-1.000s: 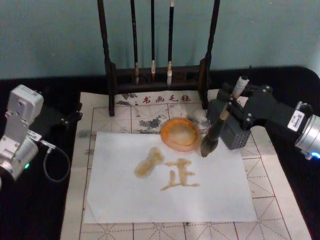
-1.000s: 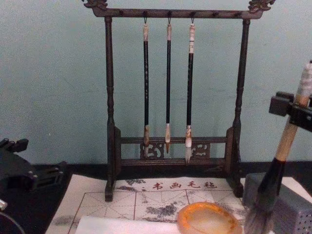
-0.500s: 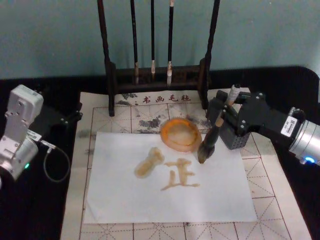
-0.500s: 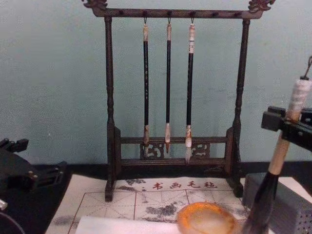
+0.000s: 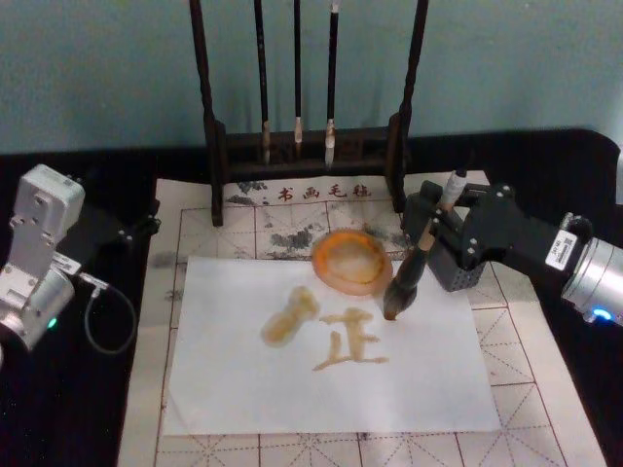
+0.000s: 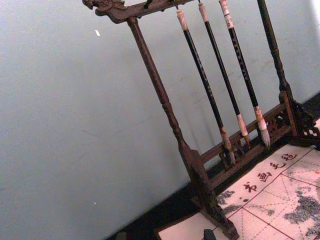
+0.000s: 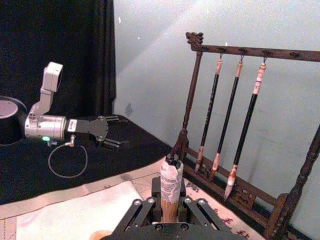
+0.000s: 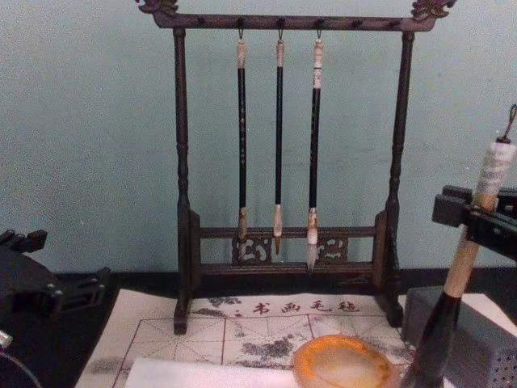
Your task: Pick up the brush from the inkstone, write on the paper, then place the brush back to its original position.
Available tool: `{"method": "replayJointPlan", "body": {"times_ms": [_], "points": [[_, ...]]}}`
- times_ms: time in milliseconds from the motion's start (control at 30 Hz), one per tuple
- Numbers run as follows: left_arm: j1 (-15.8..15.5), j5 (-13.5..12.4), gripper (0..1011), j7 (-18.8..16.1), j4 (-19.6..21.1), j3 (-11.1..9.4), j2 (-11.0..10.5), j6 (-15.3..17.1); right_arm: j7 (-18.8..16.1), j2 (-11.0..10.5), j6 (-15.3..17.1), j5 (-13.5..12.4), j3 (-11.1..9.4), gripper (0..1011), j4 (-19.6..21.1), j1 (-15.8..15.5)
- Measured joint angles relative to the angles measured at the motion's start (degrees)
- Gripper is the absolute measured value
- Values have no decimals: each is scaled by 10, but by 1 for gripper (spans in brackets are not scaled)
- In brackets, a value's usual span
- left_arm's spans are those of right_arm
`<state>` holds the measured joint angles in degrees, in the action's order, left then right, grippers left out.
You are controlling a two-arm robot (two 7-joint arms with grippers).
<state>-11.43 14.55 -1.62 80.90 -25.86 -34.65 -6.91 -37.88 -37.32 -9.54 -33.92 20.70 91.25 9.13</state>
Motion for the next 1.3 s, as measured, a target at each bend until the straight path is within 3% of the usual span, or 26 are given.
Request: {"method": "replayJointPlan", "body": {"times_ms": [1300], "points": [[0, 0, 1001, 0, 0, 0, 0, 0, 4, -25, -11, 11, -54, 179, 29, -55]]}}
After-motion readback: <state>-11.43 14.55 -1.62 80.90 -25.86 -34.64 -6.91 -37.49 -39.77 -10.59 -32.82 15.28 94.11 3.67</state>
